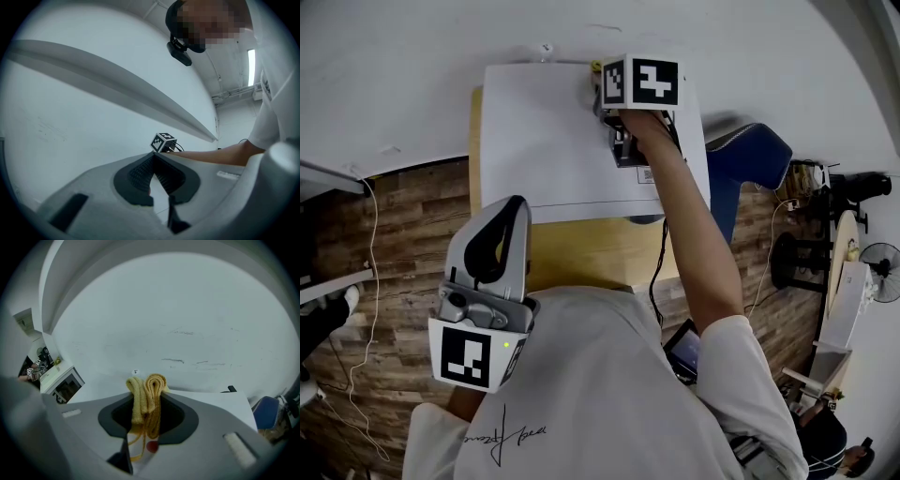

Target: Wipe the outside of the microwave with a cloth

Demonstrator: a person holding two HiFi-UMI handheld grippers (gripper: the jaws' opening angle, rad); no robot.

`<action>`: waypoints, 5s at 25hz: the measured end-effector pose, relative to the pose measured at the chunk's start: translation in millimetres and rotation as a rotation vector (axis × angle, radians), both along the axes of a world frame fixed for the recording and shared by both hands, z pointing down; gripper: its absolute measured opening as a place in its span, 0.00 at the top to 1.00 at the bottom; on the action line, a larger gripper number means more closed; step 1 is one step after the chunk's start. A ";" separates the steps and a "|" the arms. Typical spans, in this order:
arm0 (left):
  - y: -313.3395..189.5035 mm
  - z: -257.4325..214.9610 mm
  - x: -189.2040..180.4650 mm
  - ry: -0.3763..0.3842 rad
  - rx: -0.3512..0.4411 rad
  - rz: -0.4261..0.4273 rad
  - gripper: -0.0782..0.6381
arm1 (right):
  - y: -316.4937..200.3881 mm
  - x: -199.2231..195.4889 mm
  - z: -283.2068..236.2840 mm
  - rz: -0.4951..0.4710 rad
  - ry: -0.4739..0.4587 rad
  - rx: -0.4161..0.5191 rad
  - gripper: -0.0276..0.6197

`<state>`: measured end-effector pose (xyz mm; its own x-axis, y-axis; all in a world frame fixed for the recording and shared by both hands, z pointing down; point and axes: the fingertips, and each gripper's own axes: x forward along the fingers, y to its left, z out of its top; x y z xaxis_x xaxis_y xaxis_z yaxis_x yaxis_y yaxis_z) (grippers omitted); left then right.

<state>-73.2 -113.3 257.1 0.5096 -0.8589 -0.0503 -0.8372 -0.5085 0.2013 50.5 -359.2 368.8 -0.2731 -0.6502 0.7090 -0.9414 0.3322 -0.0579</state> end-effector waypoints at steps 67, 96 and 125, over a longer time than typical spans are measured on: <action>29.0 0.1 28.9 -0.014 -0.024 0.026 0.89 | 40.9 175.9 -45.3 0.146 0.097 0.131 0.77; 33.2 4.5 17.6 0.019 -0.049 -0.007 0.89 | 43.8 152.7 2.8 0.131 0.172 0.027 0.77; 47.7 10.0 -2.3 0.007 -0.067 -0.024 0.89 | 58.0 22.3 1.8 -0.013 0.086 0.042 0.77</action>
